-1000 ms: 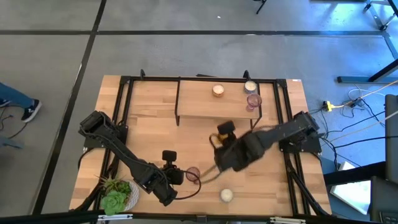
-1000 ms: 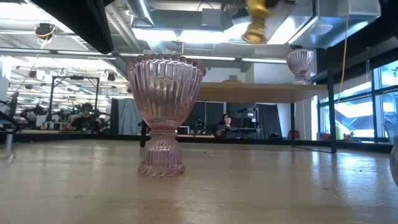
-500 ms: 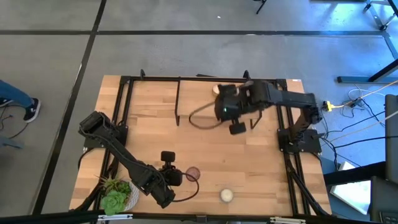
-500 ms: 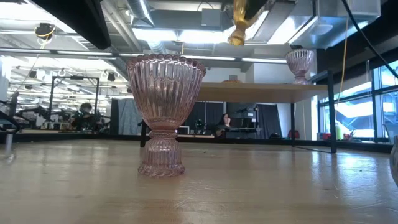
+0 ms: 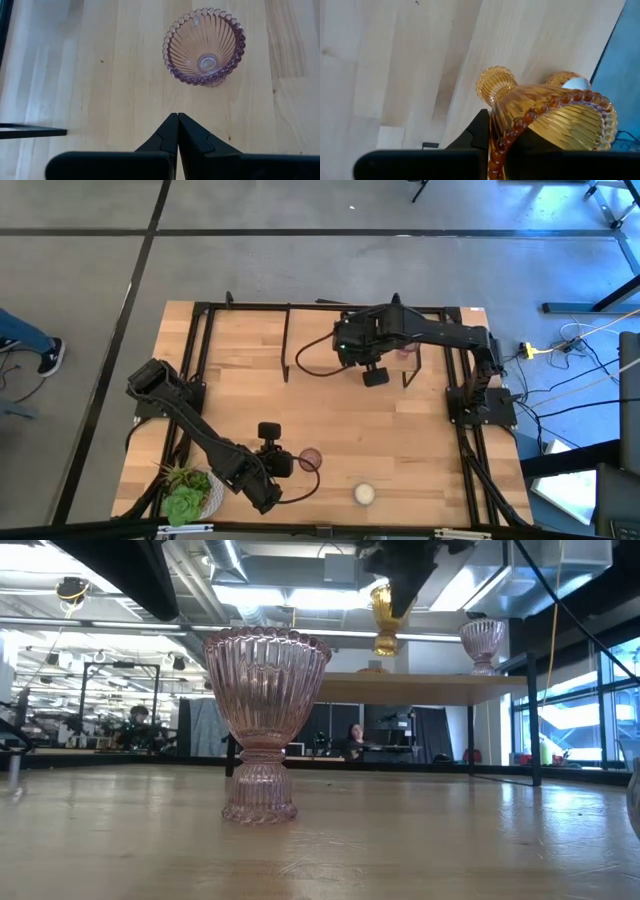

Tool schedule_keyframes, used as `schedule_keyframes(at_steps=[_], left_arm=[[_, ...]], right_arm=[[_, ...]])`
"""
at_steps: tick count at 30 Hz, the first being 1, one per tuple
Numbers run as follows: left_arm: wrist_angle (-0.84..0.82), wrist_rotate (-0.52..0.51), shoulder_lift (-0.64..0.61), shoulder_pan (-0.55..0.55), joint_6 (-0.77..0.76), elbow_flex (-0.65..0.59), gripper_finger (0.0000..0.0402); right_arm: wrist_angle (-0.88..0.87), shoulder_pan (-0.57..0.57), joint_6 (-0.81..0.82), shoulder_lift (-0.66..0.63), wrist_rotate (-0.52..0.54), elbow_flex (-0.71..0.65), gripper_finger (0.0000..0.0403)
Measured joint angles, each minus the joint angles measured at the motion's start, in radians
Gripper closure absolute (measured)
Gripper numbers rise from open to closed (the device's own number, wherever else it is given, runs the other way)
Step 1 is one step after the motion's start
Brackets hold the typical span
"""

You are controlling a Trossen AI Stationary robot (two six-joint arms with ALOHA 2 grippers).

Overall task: Pick & Place candle stick holders
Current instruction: Put the yellow candle holder on the shelf aligned with the yellow candle

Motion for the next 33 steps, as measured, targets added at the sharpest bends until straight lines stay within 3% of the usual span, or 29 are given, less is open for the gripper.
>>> schedule_keyframes(at_steps=[10,16,33], left_arm=[[0.000,-0.002,0.000,-0.012,-0.005,0.000,0.0399],[-0.001,-0.006,0.000,-0.013,-0.005,0.000,0.0399],[-0.004,-0.011,0.000,-0.013,-0.004,0.000,0.0400]], right_arm=[[0.019,-0.013,0.001,0.000,0.010,-0.003,0.0381],[0.026,-0.026,0.001,0.001,-0.037,-0.006,0.0381],[0.063,-0.051,-0.009,0.008,-0.026,-0.105,0.0381]])
